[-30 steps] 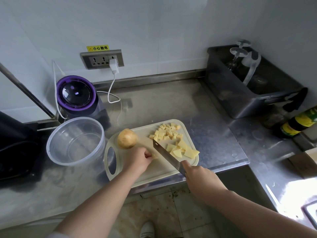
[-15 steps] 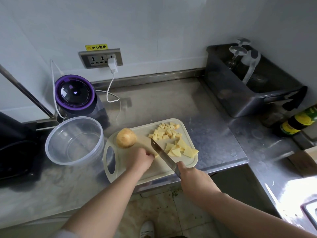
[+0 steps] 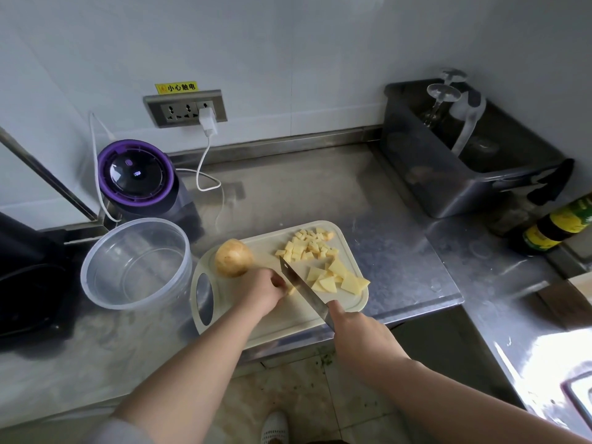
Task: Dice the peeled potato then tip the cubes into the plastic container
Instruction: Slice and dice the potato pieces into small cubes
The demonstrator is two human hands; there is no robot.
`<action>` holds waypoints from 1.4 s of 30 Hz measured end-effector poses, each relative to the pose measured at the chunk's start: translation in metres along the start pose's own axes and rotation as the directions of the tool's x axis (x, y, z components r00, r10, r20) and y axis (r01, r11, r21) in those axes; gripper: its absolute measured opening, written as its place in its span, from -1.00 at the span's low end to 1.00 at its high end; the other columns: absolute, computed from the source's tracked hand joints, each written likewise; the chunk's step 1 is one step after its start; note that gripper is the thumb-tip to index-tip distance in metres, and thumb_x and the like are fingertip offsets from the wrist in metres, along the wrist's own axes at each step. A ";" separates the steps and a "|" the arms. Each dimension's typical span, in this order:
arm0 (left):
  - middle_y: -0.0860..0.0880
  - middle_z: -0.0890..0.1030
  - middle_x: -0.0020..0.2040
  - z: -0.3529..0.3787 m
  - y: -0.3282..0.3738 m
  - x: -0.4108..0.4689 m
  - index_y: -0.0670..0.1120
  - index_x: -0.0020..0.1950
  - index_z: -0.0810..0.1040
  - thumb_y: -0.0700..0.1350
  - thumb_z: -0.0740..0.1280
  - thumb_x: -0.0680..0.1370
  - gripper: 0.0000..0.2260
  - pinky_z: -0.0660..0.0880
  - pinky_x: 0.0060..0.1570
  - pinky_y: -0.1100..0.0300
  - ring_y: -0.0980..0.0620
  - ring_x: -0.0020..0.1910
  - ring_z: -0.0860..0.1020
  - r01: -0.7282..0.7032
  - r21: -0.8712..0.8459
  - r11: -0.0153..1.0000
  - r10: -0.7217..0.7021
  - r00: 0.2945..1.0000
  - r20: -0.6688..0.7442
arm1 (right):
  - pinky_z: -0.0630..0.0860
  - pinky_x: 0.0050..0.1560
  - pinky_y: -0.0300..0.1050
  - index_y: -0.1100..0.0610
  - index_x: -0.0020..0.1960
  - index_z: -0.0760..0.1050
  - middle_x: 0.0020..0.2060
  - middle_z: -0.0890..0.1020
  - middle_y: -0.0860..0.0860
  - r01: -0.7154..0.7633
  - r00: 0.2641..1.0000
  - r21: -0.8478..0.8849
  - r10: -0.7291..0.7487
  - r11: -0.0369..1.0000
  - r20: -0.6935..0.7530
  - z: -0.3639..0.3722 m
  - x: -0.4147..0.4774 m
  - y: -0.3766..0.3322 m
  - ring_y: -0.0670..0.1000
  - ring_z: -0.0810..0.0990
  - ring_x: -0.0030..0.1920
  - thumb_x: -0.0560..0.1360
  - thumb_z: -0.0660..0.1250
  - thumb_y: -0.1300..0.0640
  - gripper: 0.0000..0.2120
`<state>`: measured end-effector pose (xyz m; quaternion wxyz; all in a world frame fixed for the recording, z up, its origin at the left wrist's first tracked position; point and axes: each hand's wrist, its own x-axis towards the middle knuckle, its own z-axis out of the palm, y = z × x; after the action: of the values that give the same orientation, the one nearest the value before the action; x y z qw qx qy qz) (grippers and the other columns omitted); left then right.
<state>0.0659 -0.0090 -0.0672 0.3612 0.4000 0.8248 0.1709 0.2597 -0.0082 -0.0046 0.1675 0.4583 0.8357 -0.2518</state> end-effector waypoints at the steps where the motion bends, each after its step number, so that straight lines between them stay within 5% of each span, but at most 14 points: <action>1: -0.03 0.67 -0.18 0.001 0.000 -0.001 -0.06 -0.08 0.62 -0.09 0.39 0.51 -0.94 0.56 -0.07 0.11 -0.03 -0.13 0.62 -0.004 0.012 1.000 0.004 1.000 -0.011 | 0.53 -0.30 -0.18 -0.02 0.34 0.17 -0.22 0.51 -0.01 0.002 1.000 0.001 -0.002 1.000 0.009 0.000 -0.001 -0.001 -0.05 0.55 -0.25 0.54 0.21 0.31 -0.53; 7: -0.01 0.65 -0.29 0.009 -0.002 -0.001 -0.01 -0.28 0.56 -0.07 0.43 0.49 -0.84 0.53 -0.09 0.13 -0.03 -0.17 0.62 0.017 -0.055 0.998 -0.019 0.999 -0.042 | 0.56 -0.27 -0.15 -0.01 0.35 0.17 -0.19 0.53 0.02 0.006 1.000 -0.001 -0.006 1.000 0.014 -0.002 -0.002 -0.003 -0.04 0.55 -0.24 0.55 0.18 0.32 -0.54; 15: -0.06 0.67 -0.25 0.013 -0.005 0.002 -0.05 -0.24 0.60 -0.09 0.42 0.49 -0.88 0.56 0.02 0.01 -0.08 -0.15 0.64 0.030 -0.094 0.995 -0.035 0.999 -0.042 | 0.46 -0.35 -0.22 0.00 0.35 0.18 -0.20 0.51 0.01 0.031 0.999 -0.013 -0.031 0.999 0.020 -0.004 -0.003 -0.004 -0.08 0.50 -0.29 0.56 0.19 0.31 -0.56; 19: -0.08 0.68 -0.18 0.017 -0.009 0.005 -0.12 -0.07 0.65 -0.05 0.45 0.46 -0.84 0.57 0.02 -0.04 -0.08 -0.13 0.64 0.042 -0.094 0.995 -0.048 0.997 -0.060 | 0.51 -0.29 -0.14 0.03 0.37 0.18 -0.14 0.56 0.05 0.027 0.999 -0.043 -0.025 0.999 0.041 -0.004 -0.003 -0.005 -0.02 0.55 -0.22 0.54 0.18 0.35 -0.53; 28: -0.03 0.65 -0.09 0.018 -0.009 0.004 -0.08 -0.01 0.63 -0.04 0.42 0.48 -0.85 0.54 -0.09 0.13 -0.01 -0.11 0.58 0.060 0.031 0.998 -0.055 0.989 -0.138 | 0.26 -0.47 -0.28 0.13 0.49 0.07 -0.32 0.35 -0.05 0.042 0.998 -0.124 -0.035 0.991 0.057 0.006 -0.002 -0.010 -0.10 0.39 -0.38 0.58 0.21 0.32 -0.45; 34: 0.02 0.64 -0.06 0.017 -0.008 0.003 -0.11 0.02 0.63 -0.04 0.40 0.51 -0.83 0.53 -0.03 0.13 0.01 -0.08 0.58 0.014 0.041 0.999 -0.009 0.990 -0.138 | 0.29 -0.45 -0.27 0.05 0.37 0.17 -0.30 0.41 -0.03 0.041 0.998 -0.077 -0.038 0.996 0.046 0.002 0.001 0.000 -0.10 0.40 -0.36 0.56 0.19 0.33 -0.55; 37: 0.03 0.62 -0.05 0.017 -0.006 -0.001 -0.03 -0.11 0.58 -0.10 0.38 0.53 -0.97 0.51 0.05 0.11 0.00 -0.03 0.56 -0.004 -0.019 1.000 0.002 0.994 -0.112 | 0.37 -0.39 -0.21 0.01 0.34 0.15 -0.28 0.45 -0.03 0.058 0.997 -0.085 -0.061 0.995 -0.037 -0.003 0.000 0.008 -0.05 0.47 -0.33 0.55 0.14 0.33 -0.57; 42: 0.03 0.63 -0.04 0.020 -0.007 0.002 0.05 -0.22 0.47 -0.16 0.40 0.46 -0.85 0.53 0.10 0.03 0.04 -0.05 0.58 -0.032 -0.057 0.998 0.026 0.995 -0.097 | 0.62 -0.14 -0.10 0.02 0.39 0.10 -0.03 0.59 0.04 0.058 0.993 -0.105 -0.068 0.993 -0.093 -0.014 0.000 0.019 0.02 0.63 -0.18 0.59 0.15 0.29 -0.55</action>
<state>0.0759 -0.0124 -0.0856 0.3302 0.3926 0.8299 0.2193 0.2753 0.0090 0.0019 0.1421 0.4343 0.8687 -0.1913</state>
